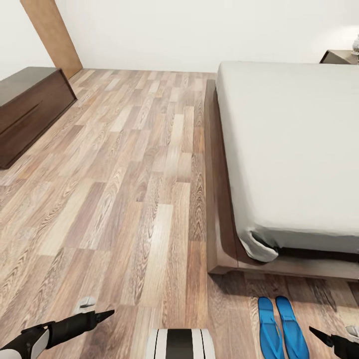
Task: In the bedroom, move the book from the bed onto either nightstand, and place the two sandals side by side next to the bed.
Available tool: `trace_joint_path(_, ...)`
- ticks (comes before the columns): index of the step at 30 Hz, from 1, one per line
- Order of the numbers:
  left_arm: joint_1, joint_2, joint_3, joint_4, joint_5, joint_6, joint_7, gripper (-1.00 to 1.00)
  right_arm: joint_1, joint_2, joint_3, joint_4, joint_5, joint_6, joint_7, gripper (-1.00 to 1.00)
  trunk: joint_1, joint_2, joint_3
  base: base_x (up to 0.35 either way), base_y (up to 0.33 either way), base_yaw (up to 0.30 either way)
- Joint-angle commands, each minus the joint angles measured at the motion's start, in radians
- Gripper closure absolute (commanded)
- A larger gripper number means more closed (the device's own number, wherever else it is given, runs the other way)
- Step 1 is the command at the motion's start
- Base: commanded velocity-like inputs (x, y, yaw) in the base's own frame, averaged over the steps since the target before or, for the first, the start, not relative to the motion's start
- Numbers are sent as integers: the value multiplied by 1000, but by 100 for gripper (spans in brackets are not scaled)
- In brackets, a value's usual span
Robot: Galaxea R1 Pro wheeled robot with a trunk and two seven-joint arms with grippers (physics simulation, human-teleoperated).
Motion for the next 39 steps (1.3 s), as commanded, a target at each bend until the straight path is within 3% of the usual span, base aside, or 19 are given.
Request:
trace_joint_path(1, 0, -1, 9, 0, -7, 6, 7, -100, -1, -1, -10, 28, 7, -8, 4, -100, -1, 0, 3, 0, 0, 0)
trace_joint_path(9, 0, -17, 9, 1, -6, 3, 62, -100, -1, 0, -10, 62, -36, -26, 0, -100, -4, 2, 34, 0, 0, 0)
trace_joint_path(39, 0, -20, 10, 1, -6, 3, 71, -100, -1, 8, -7, 62, -41, -28, -16, -100, -18, 9, 150, 0, 0, 0)
